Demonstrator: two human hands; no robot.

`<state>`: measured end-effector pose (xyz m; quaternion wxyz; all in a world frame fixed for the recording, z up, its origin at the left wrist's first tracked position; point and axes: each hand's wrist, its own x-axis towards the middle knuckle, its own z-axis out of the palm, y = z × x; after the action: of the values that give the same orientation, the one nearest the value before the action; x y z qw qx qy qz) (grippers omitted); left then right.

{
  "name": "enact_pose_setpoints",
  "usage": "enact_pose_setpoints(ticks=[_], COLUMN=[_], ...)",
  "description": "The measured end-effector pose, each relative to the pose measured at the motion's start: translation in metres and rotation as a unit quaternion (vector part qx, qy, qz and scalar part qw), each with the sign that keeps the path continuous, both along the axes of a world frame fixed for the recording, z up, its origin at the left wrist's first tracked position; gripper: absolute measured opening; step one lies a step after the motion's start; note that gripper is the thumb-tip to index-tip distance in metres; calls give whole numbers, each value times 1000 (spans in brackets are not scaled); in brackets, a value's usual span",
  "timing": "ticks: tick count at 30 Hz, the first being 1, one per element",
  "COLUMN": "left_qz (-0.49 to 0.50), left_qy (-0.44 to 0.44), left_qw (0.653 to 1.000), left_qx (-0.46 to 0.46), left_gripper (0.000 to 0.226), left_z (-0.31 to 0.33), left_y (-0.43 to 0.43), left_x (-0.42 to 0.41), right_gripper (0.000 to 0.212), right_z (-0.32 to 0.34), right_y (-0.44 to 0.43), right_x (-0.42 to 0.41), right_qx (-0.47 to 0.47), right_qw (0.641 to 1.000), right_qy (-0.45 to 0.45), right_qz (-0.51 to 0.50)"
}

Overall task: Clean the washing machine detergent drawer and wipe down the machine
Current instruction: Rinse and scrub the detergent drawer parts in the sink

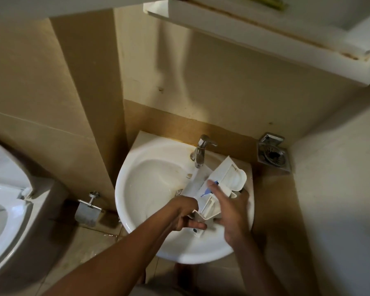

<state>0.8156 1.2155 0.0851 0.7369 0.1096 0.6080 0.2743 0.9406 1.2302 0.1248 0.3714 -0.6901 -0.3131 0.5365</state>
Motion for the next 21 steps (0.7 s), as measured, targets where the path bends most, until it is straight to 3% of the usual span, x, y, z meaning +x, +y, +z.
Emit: enact_pose_setpoints(ticks=[5, 7, 10, 12, 15, 17, 21], left_qz=[-35, -50, -92, -133, -139, -96, -26], left_qy=[61, 167, 373, 351, 301, 295, 195], left_qw=[997, 982, 913, 916, 930, 936, 972], left_qx=[29, 72, 135, 145, 162, 165, 126], left_gripper=[26, 25, 30, 48, 35, 31, 40], left_z=[-12, -24, -49, -65, -79, -85, -82], left_y=[-15, -17, -14, -10, -3, 3, 22], left_x=[-9, -19, -37, -42, -32, -22, -14], right_gripper=[61, 54, 50, 45, 41, 46, 60], right_z=[-7, -2, 7, 13, 20, 26, 46], right_y=[-9, -1, 3, 7, 9, 11, 27], right_x=[-7, 2, 8, 7, -1, -8, -11], right_qx=[61, 75, 63, 54, 64, 77, 90], right_qw=[992, 989, 986, 985, 969, 949, 913], right_qy=[-108, -129, -141, -143, -191, -238, -289], right_qz=[-1, 5, 56, 85, 144, 191, 273])
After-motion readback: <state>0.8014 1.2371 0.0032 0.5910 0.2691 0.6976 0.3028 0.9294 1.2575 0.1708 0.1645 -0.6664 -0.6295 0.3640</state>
